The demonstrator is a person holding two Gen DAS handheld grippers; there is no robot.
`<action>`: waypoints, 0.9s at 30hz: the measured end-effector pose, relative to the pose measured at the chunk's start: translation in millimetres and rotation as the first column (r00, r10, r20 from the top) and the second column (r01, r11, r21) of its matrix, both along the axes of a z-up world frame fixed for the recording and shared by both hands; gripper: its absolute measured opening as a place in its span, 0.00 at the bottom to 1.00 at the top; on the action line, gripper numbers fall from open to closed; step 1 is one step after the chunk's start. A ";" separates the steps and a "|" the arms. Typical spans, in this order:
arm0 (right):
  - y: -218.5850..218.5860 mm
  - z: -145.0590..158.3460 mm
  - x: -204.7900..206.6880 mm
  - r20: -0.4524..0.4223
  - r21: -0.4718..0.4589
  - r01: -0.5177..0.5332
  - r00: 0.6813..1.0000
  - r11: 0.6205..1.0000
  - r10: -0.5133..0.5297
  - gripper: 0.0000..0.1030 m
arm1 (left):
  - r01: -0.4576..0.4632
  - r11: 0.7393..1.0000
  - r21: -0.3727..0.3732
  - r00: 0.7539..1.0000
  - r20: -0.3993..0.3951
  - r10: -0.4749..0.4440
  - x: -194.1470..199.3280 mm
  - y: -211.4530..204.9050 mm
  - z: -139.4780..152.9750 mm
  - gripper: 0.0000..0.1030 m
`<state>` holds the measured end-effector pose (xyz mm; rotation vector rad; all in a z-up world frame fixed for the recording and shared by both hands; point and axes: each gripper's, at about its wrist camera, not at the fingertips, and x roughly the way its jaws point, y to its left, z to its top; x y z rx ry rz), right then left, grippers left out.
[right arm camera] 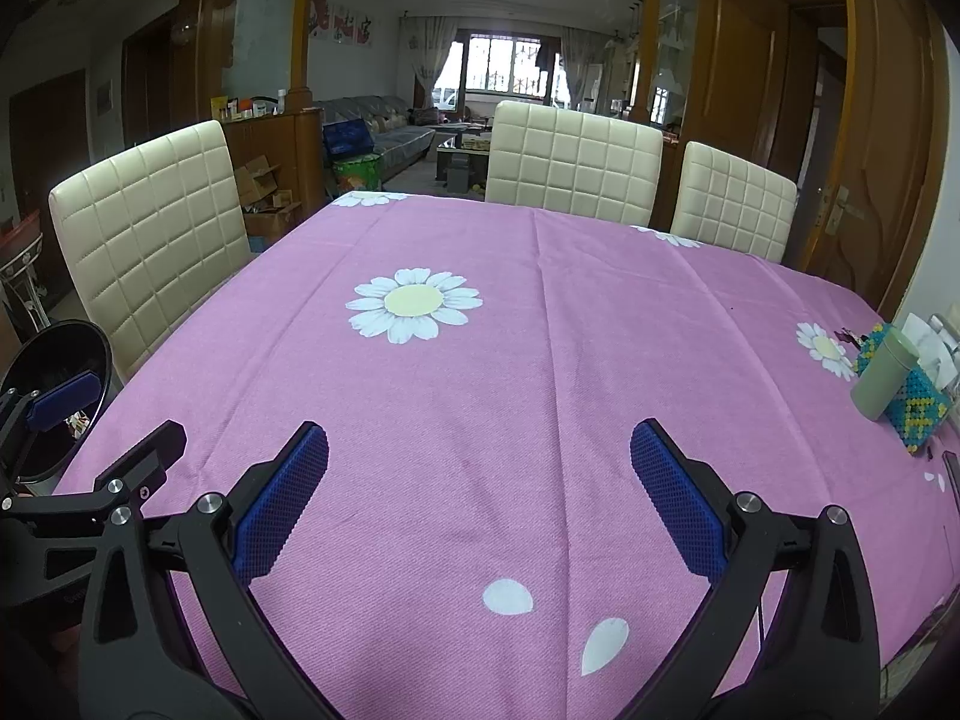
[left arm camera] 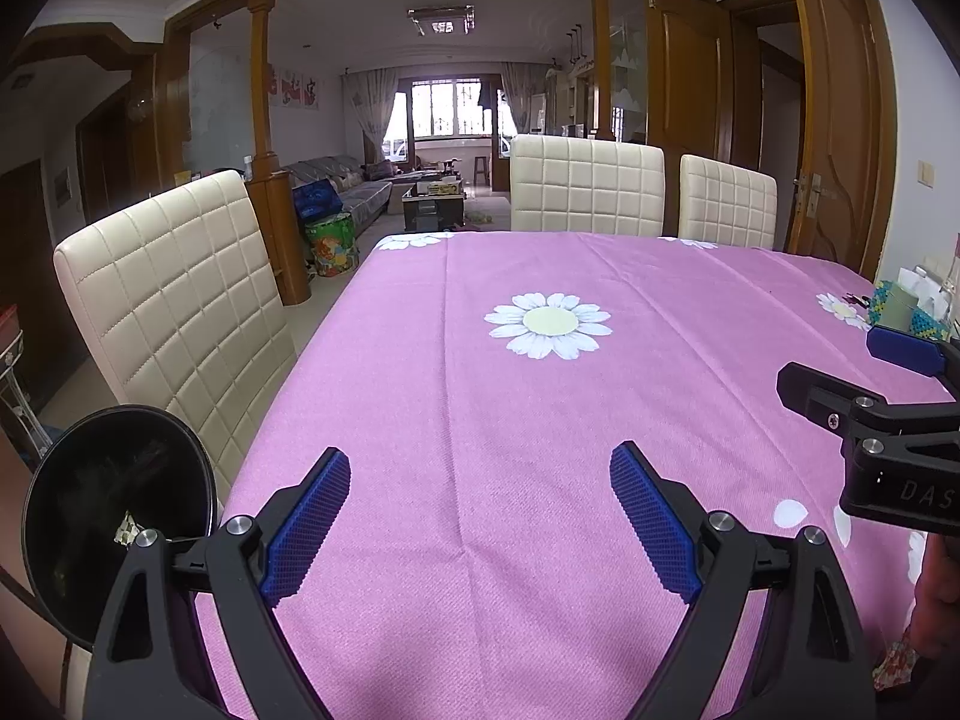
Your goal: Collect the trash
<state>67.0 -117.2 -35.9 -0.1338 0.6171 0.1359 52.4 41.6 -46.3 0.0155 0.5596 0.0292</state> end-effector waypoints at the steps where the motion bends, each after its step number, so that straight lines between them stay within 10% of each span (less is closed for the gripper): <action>1: 0.0 -0.1 -0.1 -0.001 0.000 0.000 1.000 1.000 0.000 0.96 | 0.000 1.000 -0.001 1.000 -0.001 0.000 -0.1 -0.1 -0.1 0.84; 27: 3.3 -2.7 -0.7 -0.009 0.005 -0.001 1.000 1.000 0.001 0.96 | 0.007 1.000 -0.012 1.000 0.012 -0.007 -3.4 -0.6 -1.9 0.84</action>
